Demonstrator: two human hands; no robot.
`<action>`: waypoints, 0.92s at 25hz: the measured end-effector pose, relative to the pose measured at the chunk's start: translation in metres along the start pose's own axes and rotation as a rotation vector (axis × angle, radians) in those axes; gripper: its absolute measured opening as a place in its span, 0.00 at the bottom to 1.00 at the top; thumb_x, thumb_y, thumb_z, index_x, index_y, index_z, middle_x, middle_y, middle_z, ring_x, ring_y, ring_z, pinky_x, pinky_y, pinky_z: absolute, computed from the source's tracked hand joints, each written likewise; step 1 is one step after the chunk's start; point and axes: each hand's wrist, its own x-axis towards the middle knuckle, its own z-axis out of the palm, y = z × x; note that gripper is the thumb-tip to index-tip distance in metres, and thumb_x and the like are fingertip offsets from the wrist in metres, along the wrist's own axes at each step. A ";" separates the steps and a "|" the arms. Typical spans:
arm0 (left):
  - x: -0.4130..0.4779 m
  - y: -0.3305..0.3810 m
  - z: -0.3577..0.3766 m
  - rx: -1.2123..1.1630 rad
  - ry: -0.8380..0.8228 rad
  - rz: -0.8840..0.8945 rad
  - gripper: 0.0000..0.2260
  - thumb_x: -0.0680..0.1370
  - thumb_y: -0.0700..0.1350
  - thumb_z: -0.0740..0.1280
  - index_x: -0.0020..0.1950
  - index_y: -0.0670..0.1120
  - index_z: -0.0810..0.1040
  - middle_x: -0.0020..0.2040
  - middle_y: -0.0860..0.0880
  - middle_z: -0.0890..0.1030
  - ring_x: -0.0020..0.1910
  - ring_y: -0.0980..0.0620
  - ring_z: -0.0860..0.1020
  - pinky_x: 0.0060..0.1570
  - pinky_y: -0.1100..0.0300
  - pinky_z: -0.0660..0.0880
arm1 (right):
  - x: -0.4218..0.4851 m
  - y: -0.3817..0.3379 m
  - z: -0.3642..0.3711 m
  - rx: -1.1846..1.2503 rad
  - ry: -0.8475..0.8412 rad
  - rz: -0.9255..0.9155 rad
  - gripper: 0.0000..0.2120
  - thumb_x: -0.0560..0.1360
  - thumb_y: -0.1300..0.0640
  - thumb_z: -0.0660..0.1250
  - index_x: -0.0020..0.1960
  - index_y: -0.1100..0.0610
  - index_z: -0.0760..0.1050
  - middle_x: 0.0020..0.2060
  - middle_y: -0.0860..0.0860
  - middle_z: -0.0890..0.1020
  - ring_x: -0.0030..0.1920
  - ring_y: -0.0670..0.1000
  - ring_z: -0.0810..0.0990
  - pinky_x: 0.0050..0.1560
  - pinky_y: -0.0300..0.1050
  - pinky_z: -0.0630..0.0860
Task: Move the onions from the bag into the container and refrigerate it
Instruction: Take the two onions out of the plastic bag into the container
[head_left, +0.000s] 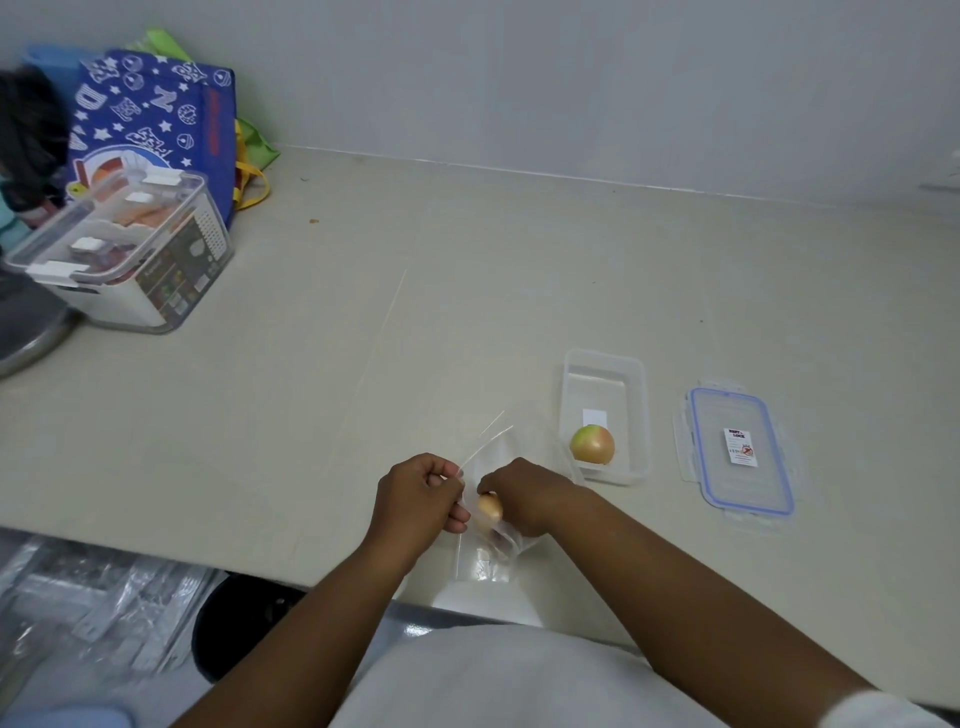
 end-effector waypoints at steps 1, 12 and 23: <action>-0.001 -0.001 0.000 -0.001 -0.001 0.000 0.05 0.73 0.38 0.66 0.41 0.44 0.81 0.27 0.47 0.82 0.29 0.43 0.84 0.35 0.50 0.83 | -0.001 0.002 0.001 0.019 0.010 -0.004 0.13 0.73 0.58 0.66 0.57 0.54 0.76 0.53 0.55 0.80 0.52 0.56 0.79 0.47 0.49 0.75; 0.001 -0.004 0.000 -0.025 0.021 0.000 0.04 0.73 0.37 0.67 0.42 0.43 0.81 0.26 0.49 0.80 0.29 0.44 0.84 0.37 0.50 0.83 | -0.073 0.050 -0.033 0.467 0.858 -0.015 0.31 0.65 0.51 0.77 0.65 0.50 0.72 0.58 0.50 0.76 0.54 0.52 0.78 0.53 0.47 0.77; -0.004 -0.004 0.000 -0.027 0.002 0.017 0.04 0.74 0.36 0.68 0.42 0.42 0.81 0.25 0.51 0.79 0.29 0.45 0.84 0.32 0.54 0.82 | 0.017 0.139 -0.042 0.534 0.501 0.560 0.28 0.69 0.52 0.70 0.68 0.51 0.69 0.60 0.57 0.76 0.56 0.59 0.78 0.46 0.46 0.73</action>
